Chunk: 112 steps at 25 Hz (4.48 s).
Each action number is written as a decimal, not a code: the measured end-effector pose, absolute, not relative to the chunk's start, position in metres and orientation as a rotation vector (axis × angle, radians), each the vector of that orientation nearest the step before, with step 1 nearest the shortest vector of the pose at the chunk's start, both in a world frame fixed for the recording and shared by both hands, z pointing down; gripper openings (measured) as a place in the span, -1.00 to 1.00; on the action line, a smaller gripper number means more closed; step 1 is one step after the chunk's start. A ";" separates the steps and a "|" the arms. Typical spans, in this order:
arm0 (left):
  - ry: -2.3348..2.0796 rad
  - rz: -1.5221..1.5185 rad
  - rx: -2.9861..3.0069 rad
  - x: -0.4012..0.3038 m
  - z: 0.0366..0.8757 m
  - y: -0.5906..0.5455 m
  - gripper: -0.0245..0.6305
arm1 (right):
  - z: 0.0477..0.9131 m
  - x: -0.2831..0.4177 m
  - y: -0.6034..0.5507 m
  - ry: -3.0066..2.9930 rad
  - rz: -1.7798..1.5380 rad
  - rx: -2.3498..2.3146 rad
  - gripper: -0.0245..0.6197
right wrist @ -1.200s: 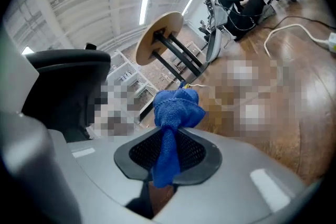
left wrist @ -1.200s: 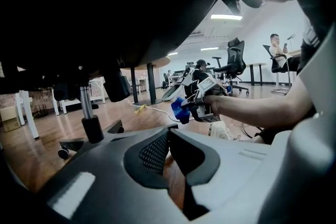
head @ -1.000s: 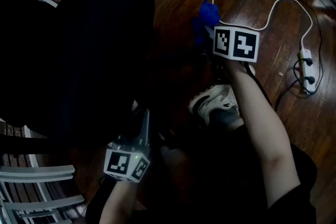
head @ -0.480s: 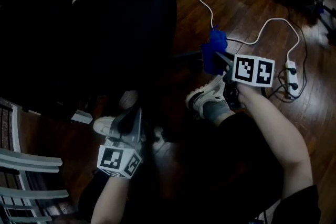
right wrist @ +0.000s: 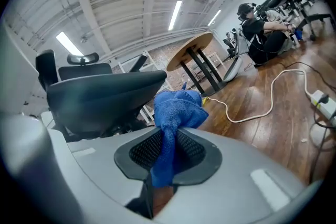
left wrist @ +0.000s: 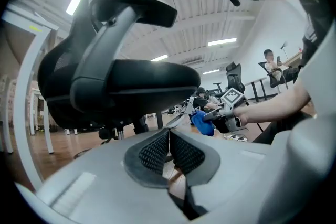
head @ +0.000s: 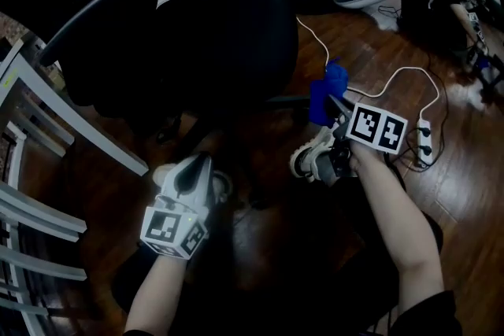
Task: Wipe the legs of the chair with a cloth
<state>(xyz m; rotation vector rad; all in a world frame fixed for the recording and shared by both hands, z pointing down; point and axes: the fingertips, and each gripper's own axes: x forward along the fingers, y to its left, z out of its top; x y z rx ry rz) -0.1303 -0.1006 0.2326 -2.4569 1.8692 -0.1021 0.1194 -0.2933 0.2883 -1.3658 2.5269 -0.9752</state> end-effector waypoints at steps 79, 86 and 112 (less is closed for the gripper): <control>2.071 -0.108 -2.186 -0.172 0.187 0.044 -0.91 | 0.205 0.053 -0.190 2.404 -0.901 -1.307 -0.64; 1.943 -0.170 -2.173 -0.148 0.155 0.060 -0.91 | 0.222 0.040 -0.187 2.463 -0.894 -1.285 -0.64; 2.406 -0.072 -2.057 -0.204 0.173 0.006 -0.89 | 0.227 0.015 -0.205 2.453 -0.917 -1.347 -0.64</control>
